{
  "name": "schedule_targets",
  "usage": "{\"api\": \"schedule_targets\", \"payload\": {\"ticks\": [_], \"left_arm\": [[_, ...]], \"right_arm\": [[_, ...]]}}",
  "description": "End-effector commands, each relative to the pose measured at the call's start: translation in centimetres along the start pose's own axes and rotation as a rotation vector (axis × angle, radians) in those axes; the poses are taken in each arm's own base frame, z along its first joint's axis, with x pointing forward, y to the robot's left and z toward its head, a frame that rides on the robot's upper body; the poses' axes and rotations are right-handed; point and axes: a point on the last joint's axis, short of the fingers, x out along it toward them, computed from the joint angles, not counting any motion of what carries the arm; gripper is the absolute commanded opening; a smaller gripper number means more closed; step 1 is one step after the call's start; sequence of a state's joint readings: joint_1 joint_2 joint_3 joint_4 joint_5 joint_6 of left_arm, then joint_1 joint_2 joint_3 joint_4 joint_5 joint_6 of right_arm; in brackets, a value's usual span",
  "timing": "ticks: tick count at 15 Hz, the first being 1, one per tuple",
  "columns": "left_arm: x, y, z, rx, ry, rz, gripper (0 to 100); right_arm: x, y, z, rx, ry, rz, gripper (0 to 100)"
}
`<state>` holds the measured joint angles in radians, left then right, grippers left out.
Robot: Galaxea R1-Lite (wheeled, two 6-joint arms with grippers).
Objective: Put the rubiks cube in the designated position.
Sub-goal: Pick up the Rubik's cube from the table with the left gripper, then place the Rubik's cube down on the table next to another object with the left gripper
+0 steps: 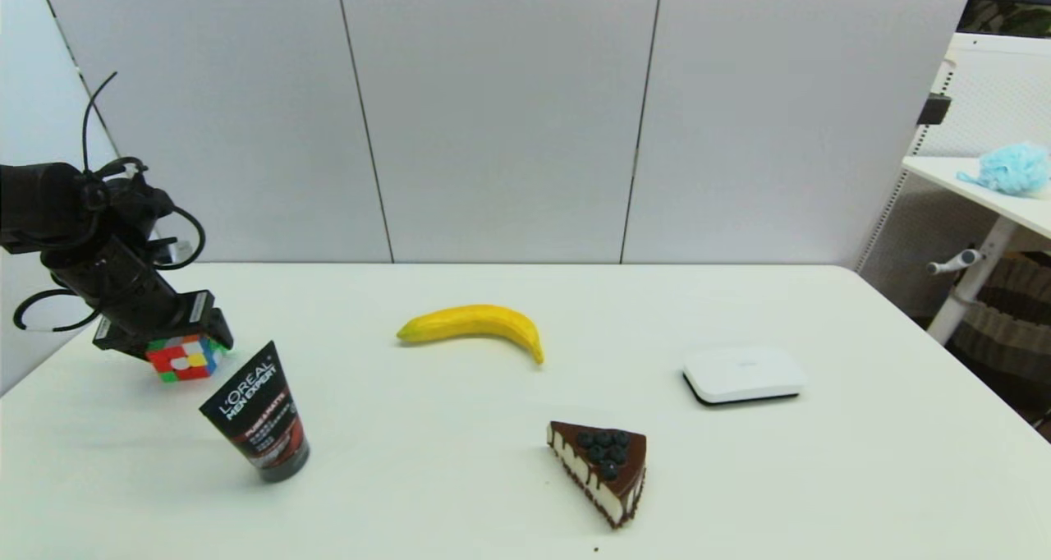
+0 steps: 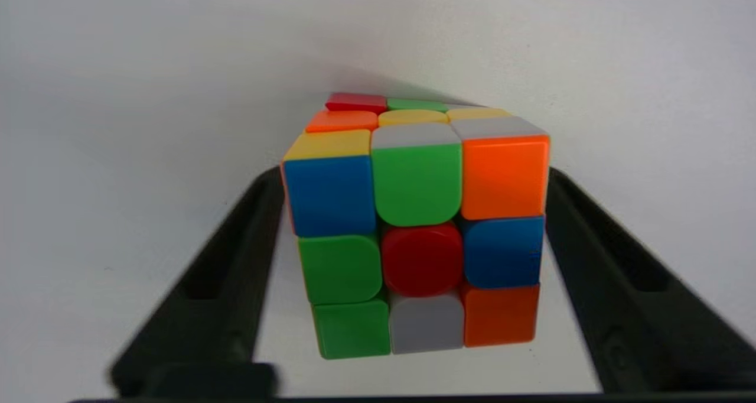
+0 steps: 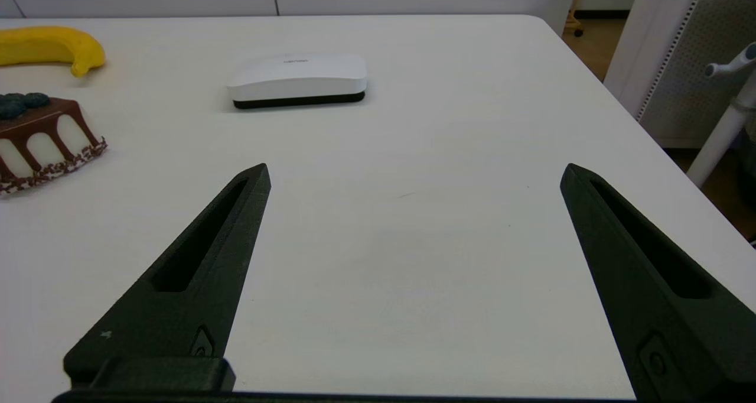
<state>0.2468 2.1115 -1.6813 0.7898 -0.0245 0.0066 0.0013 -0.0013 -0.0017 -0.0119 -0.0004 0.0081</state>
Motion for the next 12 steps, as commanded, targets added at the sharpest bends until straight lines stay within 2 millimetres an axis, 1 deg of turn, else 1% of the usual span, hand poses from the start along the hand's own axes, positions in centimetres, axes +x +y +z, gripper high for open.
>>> {"api": "schedule_targets", "payload": {"ticks": [1, 2, 3, 5, 7, 9, 11, 12], "left_arm": [[-0.1, -0.1, -0.2, 0.031, 0.018, -0.001, 0], [-0.3, -0.1, -0.3, 0.039, 0.016, -0.001, 0], [-0.9, -0.1, -0.4, 0.048, 0.006, -0.001, 0], [-3.0, -0.1, -1.0, 0.099, -0.010, -0.003, 0], [-6.4, 0.0, -1.6, 0.161, -0.082, 0.006, 0], [-9.8, -0.1, -3.0, 0.186, -0.157, 0.013, 0], [-12.8, -0.3, -4.9, 0.189, -0.218, 0.017, 0], [-14.6, -0.4, -6.6, 0.191, -0.249, 0.019, 0]], "right_arm": [[0.0, 0.0, 0.0, 0.000, 0.001, 0.001, 100], [0.0, 0.0, 0.0, 0.000, 0.001, 0.001, 100], [0.0, 0.0, 0.0, 0.000, 0.001, 0.001, 100], [0.0, 0.0, 0.0, 0.000, 0.001, 0.001, 100], [0.0, 0.0, 0.0, 0.000, 0.001, 0.001, 100], [0.0, 0.0, 0.0, 0.000, 0.001, 0.001, 100], [0.0, 0.0, 0.0, 0.000, 0.001, 0.001, 100], [0.0, 0.0, 0.0, 0.000, -0.002, 0.001, 100]]}}
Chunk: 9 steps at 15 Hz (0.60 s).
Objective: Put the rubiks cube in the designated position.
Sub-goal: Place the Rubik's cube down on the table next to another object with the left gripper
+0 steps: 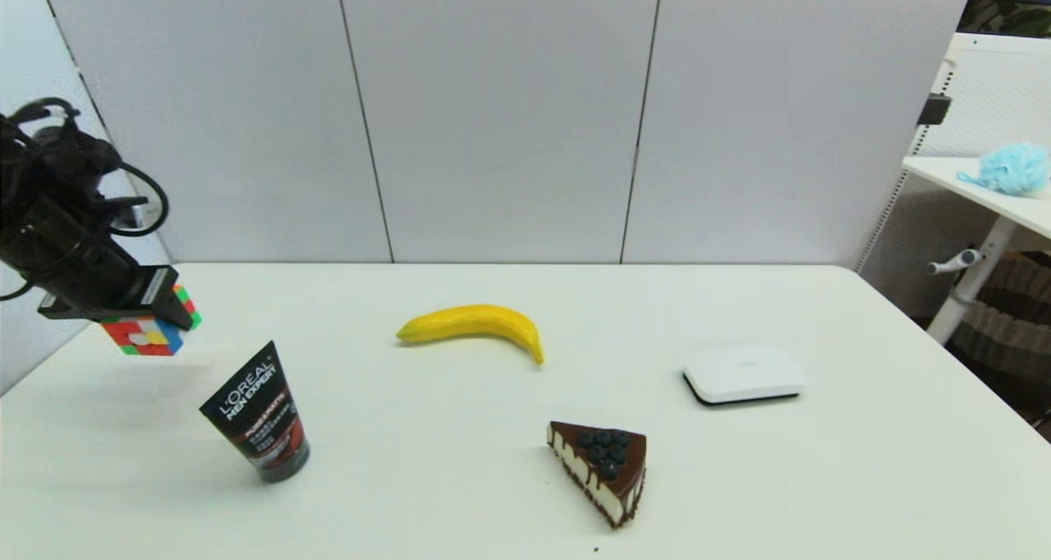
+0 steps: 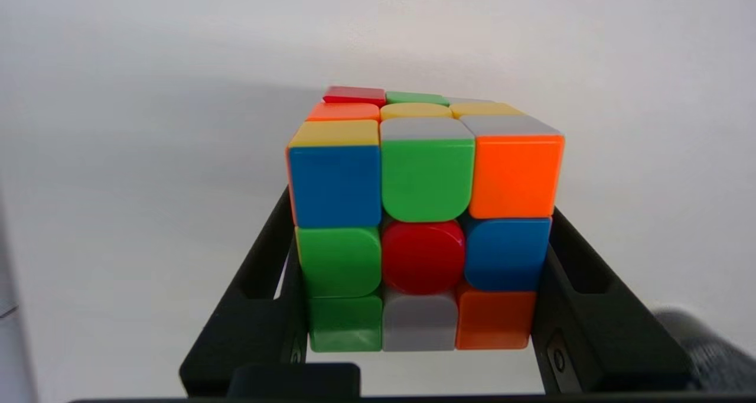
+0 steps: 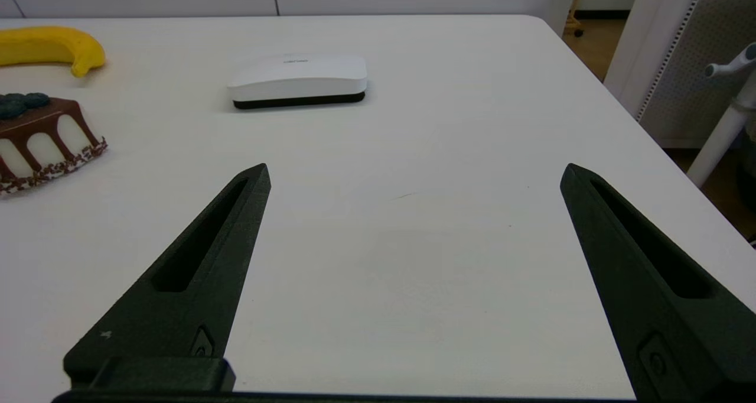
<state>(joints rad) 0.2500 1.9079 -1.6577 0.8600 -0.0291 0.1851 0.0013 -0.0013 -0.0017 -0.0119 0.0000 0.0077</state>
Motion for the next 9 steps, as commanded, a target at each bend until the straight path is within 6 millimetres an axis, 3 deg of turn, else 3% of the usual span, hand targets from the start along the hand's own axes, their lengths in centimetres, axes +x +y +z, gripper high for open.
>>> {"api": "schedule_targets", "payload": {"ticks": [1, 4, 9], "left_arm": [[-8.5, -1.3, -5.0, 0.015, -0.149, 0.025, 0], [-9.8, -2.3, -8.6, 0.029, -0.138, 0.001, 0], [-7.9, -3.1, -12.1, 0.032, -0.018, -0.029, 0]], "right_arm": [[0.0, 0.0, 0.0, 0.000, 0.001, 0.000, 100], [0.0, 0.0, 0.0, 0.000, 0.001, 0.000, 100], [0.0, 0.0, 0.0, 0.002, 0.001, 0.000, 100]]}}
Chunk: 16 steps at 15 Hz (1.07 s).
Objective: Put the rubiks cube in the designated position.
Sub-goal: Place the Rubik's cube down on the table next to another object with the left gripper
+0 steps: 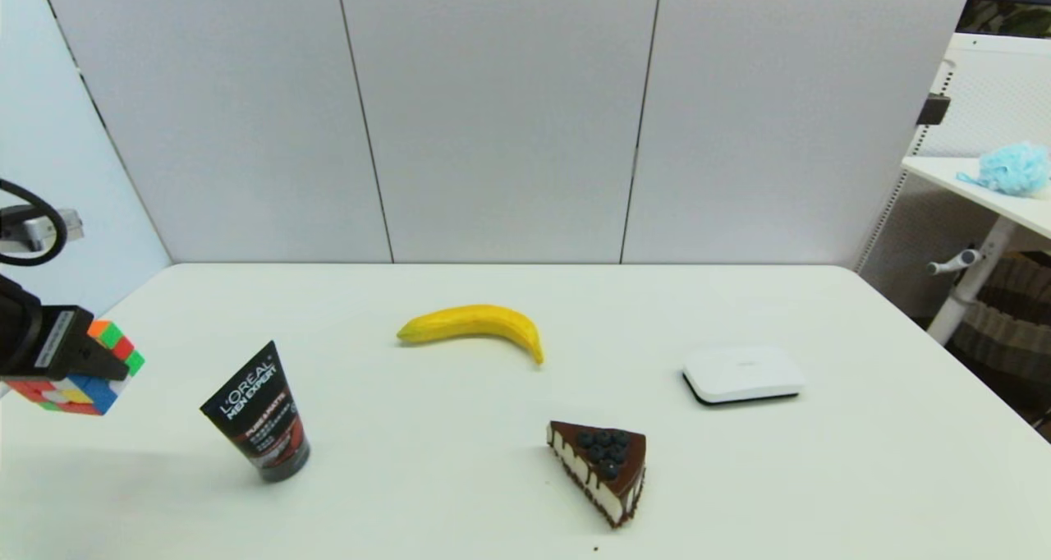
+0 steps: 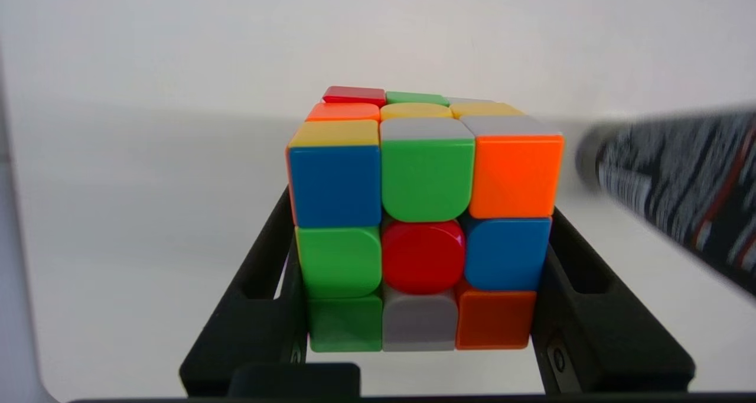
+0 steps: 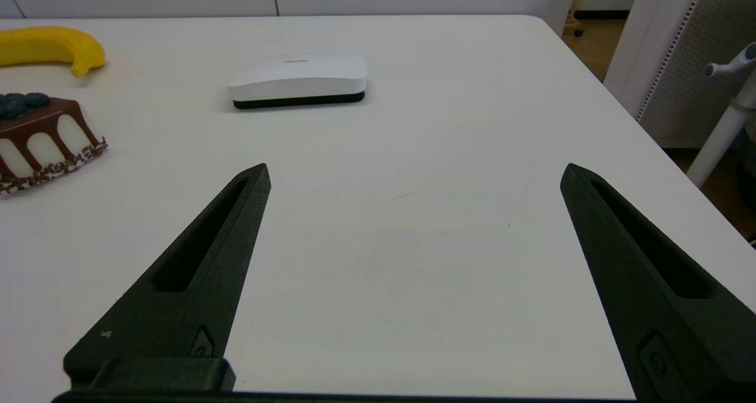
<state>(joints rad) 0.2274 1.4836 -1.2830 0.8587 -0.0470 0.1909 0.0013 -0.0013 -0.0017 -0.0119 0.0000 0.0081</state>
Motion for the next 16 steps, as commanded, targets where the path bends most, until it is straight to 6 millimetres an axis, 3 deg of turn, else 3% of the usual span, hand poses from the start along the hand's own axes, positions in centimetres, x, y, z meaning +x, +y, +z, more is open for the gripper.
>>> {"api": "schedule_targets", "payload": {"ticks": [1, 4, 8, 16], "left_arm": [[0.5, -0.7, -2.9, 0.001, 0.064, -0.014, 0], [4.2, -0.8, -4.1, -0.005, 0.108, -0.052, 0], [8.0, -0.6, -3.9, -0.005, 0.100, -0.060, 0], [9.2, -0.8, -3.6, 0.000, 0.140, -0.081, 0]], "right_arm": [[0.0, 0.0, 0.0, 0.000, 0.001, 0.000, 100], [0.0, 0.0, 0.0, 0.000, 0.001, 0.002, 100], [0.0, 0.0, 0.0, 0.000, 0.001, 0.000, 100], [0.0, 0.0, 0.0, 0.000, 0.001, 0.000, 100]]}}
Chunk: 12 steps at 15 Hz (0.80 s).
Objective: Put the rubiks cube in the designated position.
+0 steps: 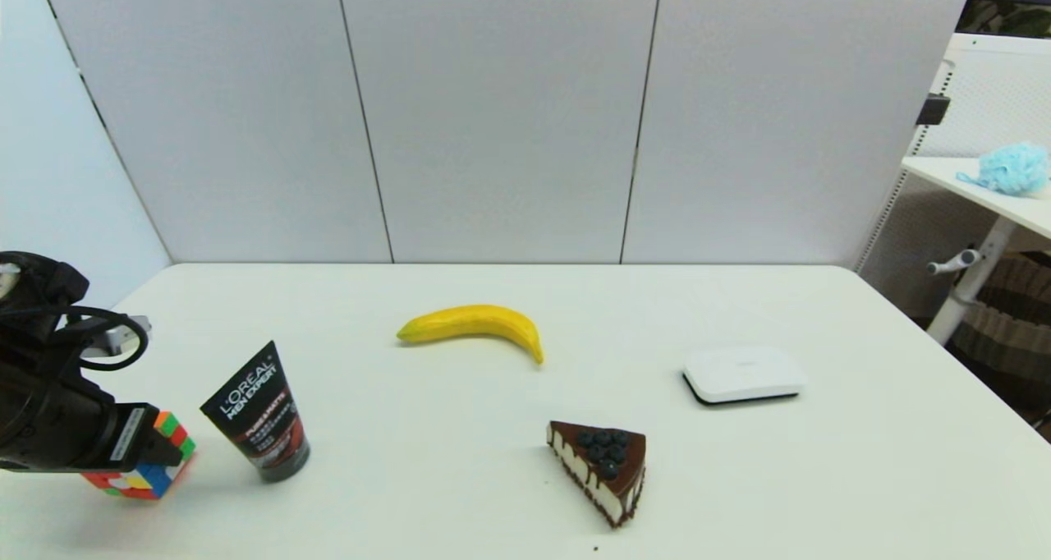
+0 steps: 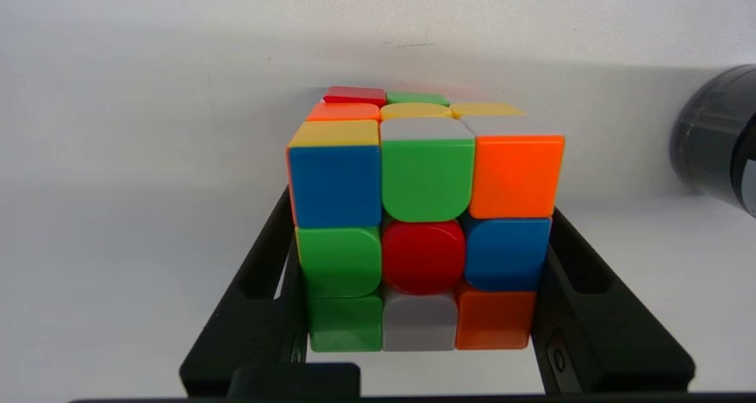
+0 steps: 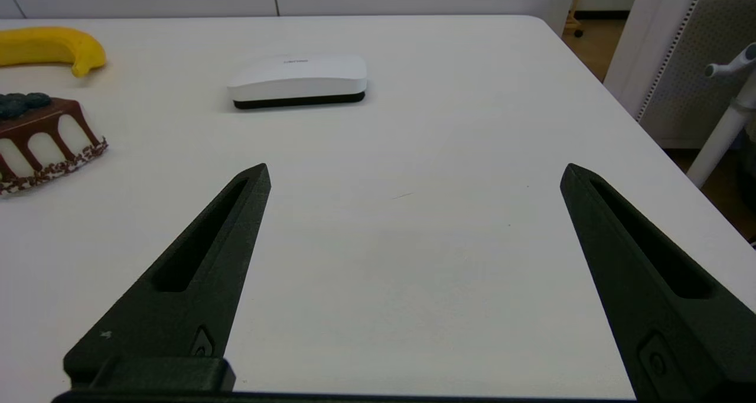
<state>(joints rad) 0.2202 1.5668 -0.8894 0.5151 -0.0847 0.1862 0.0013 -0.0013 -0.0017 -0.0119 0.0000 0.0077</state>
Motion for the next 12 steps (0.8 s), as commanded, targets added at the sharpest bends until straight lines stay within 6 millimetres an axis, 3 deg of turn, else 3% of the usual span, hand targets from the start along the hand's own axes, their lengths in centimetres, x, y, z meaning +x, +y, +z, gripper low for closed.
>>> {"api": "schedule_targets", "payload": {"ticks": [1, 4, 6, 9, 10, 12], "left_arm": [[0.5, -0.2, 0.1, 0.007, 0.017, -0.021, 100], [0.2, -0.3, 0.3, 0.014, 0.004, -0.024, 100], [-1.4, -0.3, 1.3, 0.032, -0.092, -0.006, 100], [-8.6, -0.6, 3.8, 0.069, -0.375, 0.041, 100], [-12.5, -0.8, 3.9, 0.071, -0.464, 0.059, 100], [-18.3, -1.5, 2.5, 0.072, -0.566, 0.086, 100]], "right_arm": [[0.0, 0.0, 0.0, 0.000, 0.001, 0.000, 100], [0.0, 0.0, 0.0, 0.000, 0.001, 0.000, 100], [0.0, 0.0, 0.0, 0.000, 0.001, 0.002, 100], [0.0, 0.0, 0.0, 0.000, 0.001, 0.000, 100], [0.0, 0.0, 0.0, 0.000, 0.001, 0.000, 100], [0.0, 0.0, 0.0, 0.000, 0.001, 0.000, 100]]}}
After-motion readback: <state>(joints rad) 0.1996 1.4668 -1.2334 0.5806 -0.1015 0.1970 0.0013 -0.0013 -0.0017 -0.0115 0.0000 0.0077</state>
